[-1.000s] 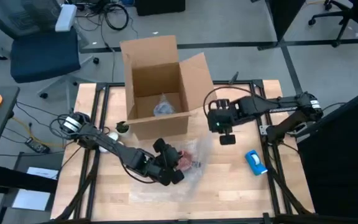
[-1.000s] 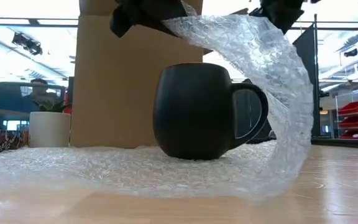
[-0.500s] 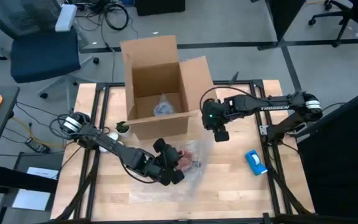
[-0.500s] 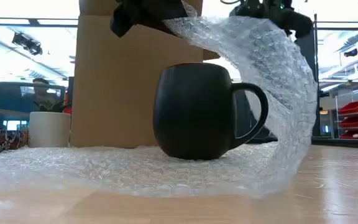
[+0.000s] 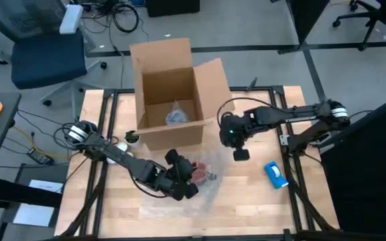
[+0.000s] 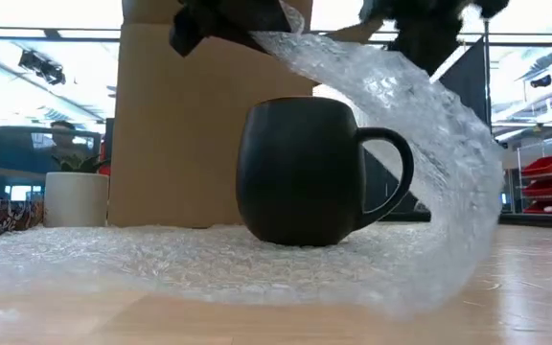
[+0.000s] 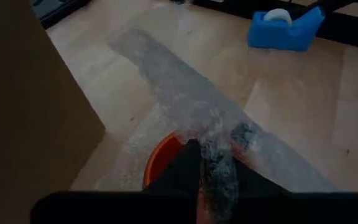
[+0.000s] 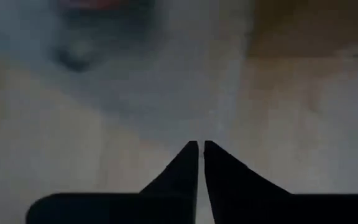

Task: Wrap mug
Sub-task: Wrap the black mug with bubble wrap

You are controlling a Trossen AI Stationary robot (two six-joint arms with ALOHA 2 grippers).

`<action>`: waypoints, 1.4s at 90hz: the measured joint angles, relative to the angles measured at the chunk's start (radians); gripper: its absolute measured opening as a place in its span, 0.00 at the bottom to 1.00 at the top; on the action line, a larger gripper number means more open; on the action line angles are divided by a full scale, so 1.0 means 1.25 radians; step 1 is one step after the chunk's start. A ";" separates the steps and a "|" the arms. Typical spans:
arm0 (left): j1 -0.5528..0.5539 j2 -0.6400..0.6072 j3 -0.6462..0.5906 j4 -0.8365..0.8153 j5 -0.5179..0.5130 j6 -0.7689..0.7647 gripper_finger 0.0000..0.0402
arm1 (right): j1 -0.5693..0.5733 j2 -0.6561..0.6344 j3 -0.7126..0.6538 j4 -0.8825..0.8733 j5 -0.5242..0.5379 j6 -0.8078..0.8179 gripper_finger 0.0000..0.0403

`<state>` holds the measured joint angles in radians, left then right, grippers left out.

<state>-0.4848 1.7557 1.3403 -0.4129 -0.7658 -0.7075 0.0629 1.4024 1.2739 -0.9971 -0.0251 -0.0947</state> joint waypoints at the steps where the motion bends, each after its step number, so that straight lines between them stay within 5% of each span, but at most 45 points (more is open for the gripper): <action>1: 0.000 0.000 0.000 0.000 0.000 0.001 0.00 | 0.004 -0.003 0.002 -0.001 -0.005 0.005 0.00; 22: 0.000 0.000 0.000 0.004 -0.001 0.020 0.00 | 0.079 -0.068 0.030 0.018 -0.121 0.122 0.00; 42: -0.001 0.000 0.000 0.044 -0.001 0.043 0.00 | 0.105 -0.090 0.022 -0.083 0.155 0.274 0.01; 55: -0.009 0.000 0.000 0.100 0.015 0.096 0.00 | 0.073 -0.090 -0.044 -0.084 0.150 0.364 0.08; 77: -0.017 0.000 0.000 0.169 0.038 0.166 0.00 | 0.007 -0.098 -0.173 0.114 0.201 0.518 0.28; 102: -0.018 0.000 0.000 0.201 0.081 0.186 0.00 | -0.090 -0.117 -0.146 0.197 0.065 0.625 0.41; 126: -0.021 0.000 0.000 0.240 0.095 0.217 0.00 | -0.100 -0.165 -0.119 0.161 0.074 0.826 0.38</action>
<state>-0.5110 1.7561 1.3399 -0.1127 -0.6476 -0.4360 -0.0624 1.1958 1.1251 -0.7960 0.0669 0.9373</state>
